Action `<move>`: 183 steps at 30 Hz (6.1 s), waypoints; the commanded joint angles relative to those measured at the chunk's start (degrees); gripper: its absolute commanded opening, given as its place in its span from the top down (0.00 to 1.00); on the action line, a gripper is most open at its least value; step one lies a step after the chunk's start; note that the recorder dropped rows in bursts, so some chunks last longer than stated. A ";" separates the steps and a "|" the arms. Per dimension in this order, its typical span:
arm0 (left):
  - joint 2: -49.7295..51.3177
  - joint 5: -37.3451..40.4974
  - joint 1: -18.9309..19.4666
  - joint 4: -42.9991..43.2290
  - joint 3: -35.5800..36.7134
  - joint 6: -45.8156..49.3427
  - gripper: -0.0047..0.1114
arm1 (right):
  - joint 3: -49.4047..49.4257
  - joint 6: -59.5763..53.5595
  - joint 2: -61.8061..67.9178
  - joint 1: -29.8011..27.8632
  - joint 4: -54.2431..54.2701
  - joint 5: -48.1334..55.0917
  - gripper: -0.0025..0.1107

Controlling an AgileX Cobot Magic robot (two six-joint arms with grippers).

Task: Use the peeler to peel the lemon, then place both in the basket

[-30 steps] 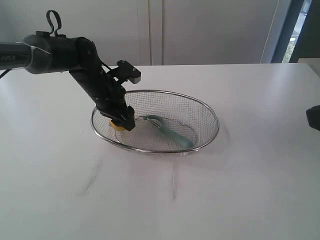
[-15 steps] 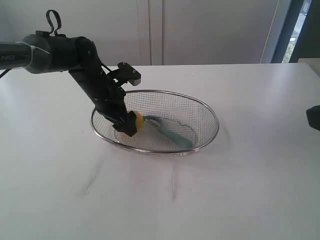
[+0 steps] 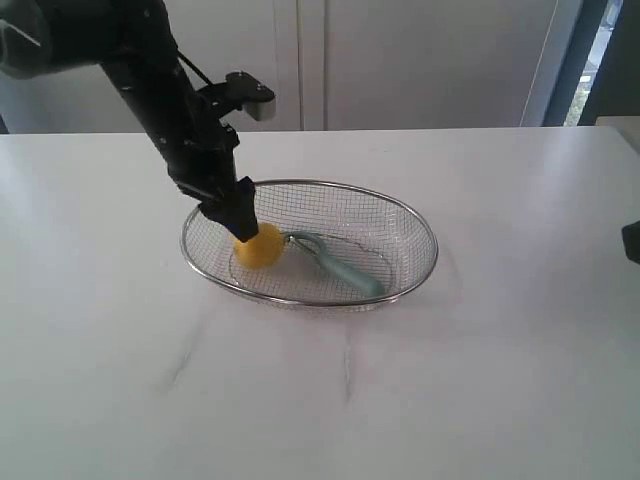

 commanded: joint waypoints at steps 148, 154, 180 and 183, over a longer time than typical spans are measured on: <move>-114.71 -44.27 26.67 2.68 103.06 -31.85 0.96 | -10.36 13.32 -5.12 -0.15 -7.60 -0.42 0.98; -114.71 -44.30 26.67 2.68 103.06 -31.84 0.96 | -10.36 13.32 -5.25 -0.15 -7.60 -0.42 0.98; -114.71 -44.30 26.67 2.68 103.06 -31.73 0.96 | -10.36 13.32 -5.25 -0.15 -7.60 -0.42 0.98; -114.71 -44.30 26.67 2.68 103.06 -31.73 0.96 | -9.84 13.32 -5.24 -0.15 -7.60 -0.42 0.98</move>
